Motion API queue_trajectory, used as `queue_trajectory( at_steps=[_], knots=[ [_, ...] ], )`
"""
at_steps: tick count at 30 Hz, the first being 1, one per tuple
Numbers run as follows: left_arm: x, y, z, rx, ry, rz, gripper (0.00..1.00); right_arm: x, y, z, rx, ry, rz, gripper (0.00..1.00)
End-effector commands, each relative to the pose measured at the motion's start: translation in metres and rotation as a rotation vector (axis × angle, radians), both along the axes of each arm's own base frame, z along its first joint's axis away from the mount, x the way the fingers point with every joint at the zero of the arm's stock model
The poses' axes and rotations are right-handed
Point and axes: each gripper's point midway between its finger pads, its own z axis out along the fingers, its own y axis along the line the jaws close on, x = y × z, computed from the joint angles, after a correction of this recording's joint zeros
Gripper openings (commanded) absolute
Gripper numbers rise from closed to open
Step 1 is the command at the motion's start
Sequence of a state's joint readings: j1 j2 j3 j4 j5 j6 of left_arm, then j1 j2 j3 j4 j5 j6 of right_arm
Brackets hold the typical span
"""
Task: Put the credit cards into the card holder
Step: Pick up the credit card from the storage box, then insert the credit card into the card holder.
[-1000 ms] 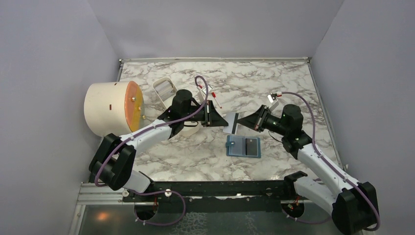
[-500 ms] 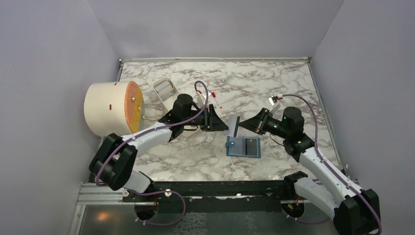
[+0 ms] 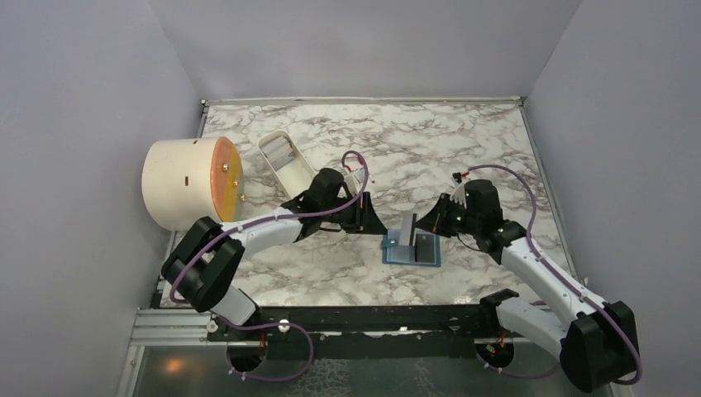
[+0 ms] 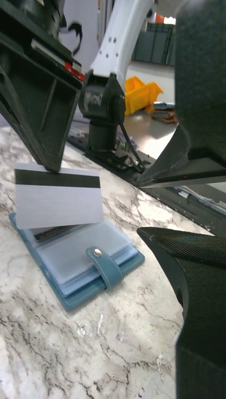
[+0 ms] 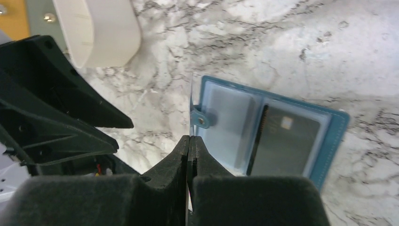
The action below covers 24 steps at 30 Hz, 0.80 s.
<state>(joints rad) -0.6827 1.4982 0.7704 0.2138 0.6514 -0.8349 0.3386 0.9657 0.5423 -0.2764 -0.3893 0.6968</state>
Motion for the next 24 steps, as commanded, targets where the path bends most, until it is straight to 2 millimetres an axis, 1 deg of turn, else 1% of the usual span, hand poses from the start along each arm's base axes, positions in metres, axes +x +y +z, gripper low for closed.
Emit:
queue_trajectory(
  at_steps=[1,5,7,11,13,15,18,24],
  knots=[
    [0.004,-0.002,-0.023,0.124,-0.062,0.002,0.36,0.005,-0.020,-0.015,-0.153,0.022,-0.035,0.01],
    [-0.002,-0.013,-0.037,0.148,-0.050,-0.040,0.25,0.005,-0.025,-0.025,-0.191,0.053,-0.041,0.01],
    [-0.005,-0.017,-0.045,0.160,-0.037,-0.060,0.23,0.006,-0.027,-0.028,-0.200,0.063,-0.046,0.01],
    [-0.008,-0.023,-0.058,0.186,-0.027,-0.080,0.22,0.012,-0.033,-0.028,-0.231,0.052,-0.076,0.01],
    [-0.009,-0.025,-0.061,0.193,-0.028,-0.087,0.20,0.014,-0.038,-0.031,-0.257,0.044,-0.092,0.01],
    [-0.012,-0.026,-0.073,0.213,-0.003,-0.098,0.18,0.015,-0.040,-0.034,-0.270,0.045,-0.090,0.01],
    [-0.017,-0.028,-0.080,0.229,0.011,-0.115,0.12,0.014,-0.037,-0.034,-0.255,0.032,-0.082,0.01],
    [-0.021,-0.021,-0.096,0.284,0.023,-0.116,0.09,0.012,-0.037,-0.040,-0.249,0.031,-0.080,0.01]
  ],
)
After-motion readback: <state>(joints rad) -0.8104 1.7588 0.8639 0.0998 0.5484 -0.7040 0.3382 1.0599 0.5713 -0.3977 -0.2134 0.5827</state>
